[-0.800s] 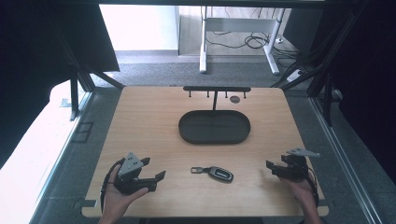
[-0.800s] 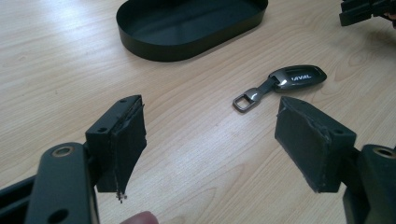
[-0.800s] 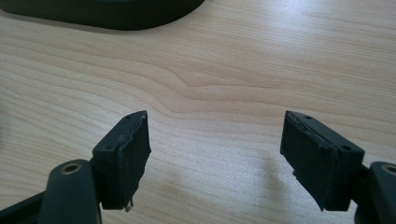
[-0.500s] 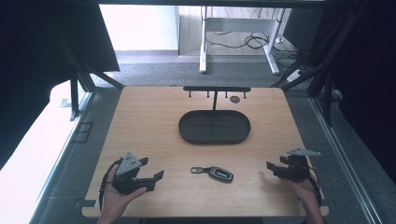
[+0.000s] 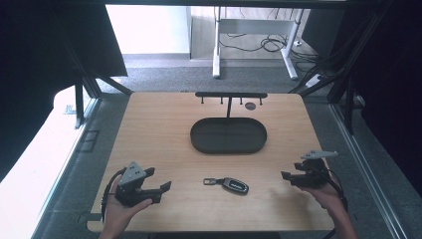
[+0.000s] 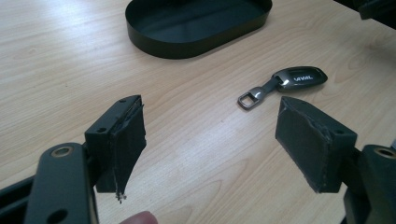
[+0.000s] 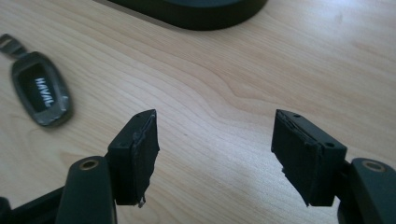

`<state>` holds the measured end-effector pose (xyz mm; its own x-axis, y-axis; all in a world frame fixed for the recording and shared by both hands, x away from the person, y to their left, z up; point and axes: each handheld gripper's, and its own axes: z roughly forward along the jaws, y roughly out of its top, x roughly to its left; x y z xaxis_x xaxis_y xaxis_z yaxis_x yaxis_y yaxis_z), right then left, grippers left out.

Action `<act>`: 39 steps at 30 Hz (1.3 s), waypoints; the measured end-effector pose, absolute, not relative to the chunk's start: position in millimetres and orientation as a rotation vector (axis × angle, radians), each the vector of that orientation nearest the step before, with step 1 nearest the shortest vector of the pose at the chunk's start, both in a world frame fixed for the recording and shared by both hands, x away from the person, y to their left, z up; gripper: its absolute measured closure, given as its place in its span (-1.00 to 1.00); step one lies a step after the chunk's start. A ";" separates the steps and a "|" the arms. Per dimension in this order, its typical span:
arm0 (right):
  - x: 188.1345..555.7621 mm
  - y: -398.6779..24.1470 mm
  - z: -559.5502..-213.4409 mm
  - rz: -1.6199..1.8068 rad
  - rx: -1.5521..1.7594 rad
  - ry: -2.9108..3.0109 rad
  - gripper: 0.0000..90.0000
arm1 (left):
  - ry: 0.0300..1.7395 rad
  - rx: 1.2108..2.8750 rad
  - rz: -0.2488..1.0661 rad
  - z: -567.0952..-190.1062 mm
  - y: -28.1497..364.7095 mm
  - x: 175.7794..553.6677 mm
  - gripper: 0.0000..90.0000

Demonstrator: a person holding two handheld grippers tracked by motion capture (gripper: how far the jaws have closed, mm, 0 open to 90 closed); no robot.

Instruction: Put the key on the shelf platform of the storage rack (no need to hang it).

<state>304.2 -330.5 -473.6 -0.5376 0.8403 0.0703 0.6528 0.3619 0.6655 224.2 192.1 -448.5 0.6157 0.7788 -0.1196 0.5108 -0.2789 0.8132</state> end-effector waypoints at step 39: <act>319.0 -228.9 -449.4 0.779 1.052 2.779 -0.25 | 1.027 1.927 0.383 -445.3 197.5 221.5 -0.46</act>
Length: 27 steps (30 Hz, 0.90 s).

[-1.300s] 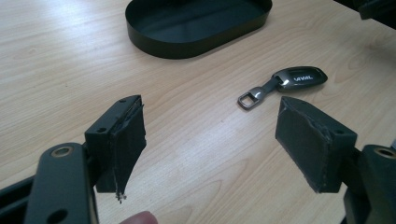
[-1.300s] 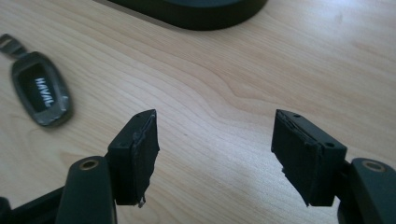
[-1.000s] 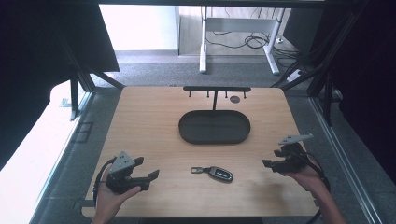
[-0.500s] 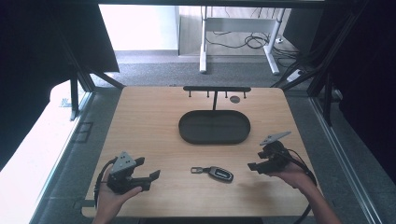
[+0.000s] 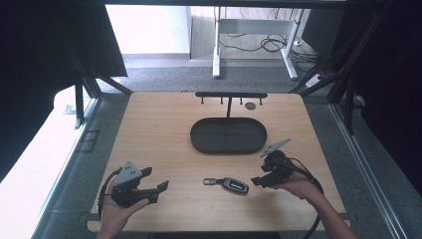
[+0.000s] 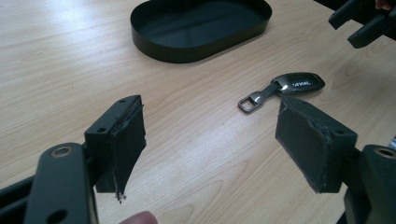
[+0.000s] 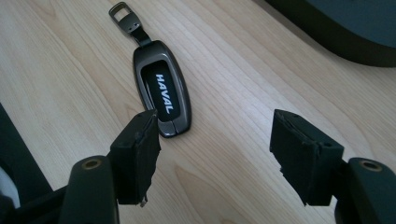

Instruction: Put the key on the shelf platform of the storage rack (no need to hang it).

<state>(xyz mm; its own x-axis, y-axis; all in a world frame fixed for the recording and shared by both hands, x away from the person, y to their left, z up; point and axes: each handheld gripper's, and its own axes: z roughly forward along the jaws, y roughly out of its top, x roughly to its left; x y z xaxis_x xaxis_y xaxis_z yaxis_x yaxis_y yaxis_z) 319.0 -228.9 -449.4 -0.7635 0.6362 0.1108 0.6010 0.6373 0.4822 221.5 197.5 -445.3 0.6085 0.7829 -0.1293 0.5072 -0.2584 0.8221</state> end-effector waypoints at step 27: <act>326.8 -176.4 -478.0 0.647 0.949 2.887 -0.28 | 1.032 1.932 0.371 -448.1 197.1 222.9 -0.46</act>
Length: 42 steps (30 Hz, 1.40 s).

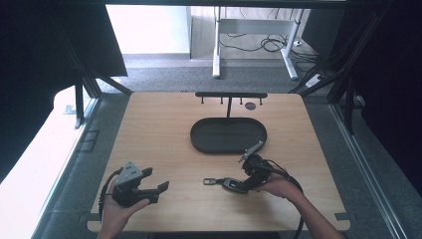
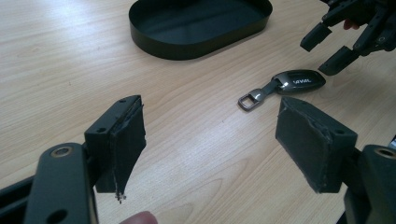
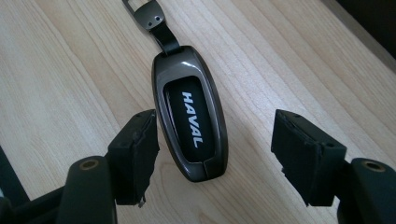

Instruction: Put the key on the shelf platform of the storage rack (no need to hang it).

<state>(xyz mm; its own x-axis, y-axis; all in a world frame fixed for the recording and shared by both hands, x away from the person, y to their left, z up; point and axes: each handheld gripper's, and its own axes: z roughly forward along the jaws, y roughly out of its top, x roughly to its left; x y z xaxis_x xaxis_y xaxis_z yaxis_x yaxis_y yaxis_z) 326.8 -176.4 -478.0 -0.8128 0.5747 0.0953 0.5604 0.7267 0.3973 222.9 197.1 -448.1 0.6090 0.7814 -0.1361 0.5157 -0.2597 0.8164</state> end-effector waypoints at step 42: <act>331.1 -147.5 -505.2 0.526 0.857 2.934 -0.28 | 1.032 1.946 0.371 -451.2 194.0 224.1 -0.46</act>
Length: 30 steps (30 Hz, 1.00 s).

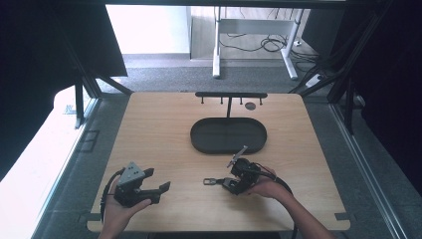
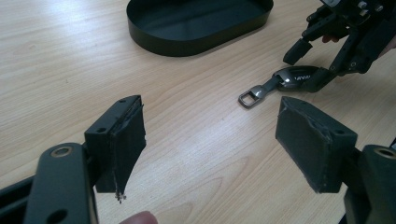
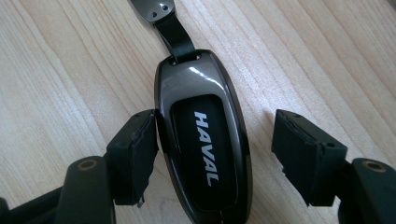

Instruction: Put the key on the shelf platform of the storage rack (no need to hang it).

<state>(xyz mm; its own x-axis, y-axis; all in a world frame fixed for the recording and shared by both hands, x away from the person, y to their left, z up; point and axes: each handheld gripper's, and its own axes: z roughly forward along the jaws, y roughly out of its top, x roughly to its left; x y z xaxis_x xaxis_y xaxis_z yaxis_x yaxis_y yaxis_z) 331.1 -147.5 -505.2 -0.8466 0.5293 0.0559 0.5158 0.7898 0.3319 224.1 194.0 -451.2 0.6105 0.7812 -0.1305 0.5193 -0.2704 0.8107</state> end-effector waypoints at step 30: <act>326.1 -142.3 -506.5 0.490 0.792 2.906 0.08 | 1.025 1.955 0.376 -451.2 190.6 223.0 -0.46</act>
<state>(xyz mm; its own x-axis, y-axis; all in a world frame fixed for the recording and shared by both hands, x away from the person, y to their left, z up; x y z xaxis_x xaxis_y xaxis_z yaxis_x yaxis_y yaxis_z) 326.1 -142.3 -506.5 -0.8614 0.5079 -0.0024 0.4789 0.8139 0.3288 223.0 190.6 -451.2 0.6152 0.7789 -0.1219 0.5153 -0.2803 0.8099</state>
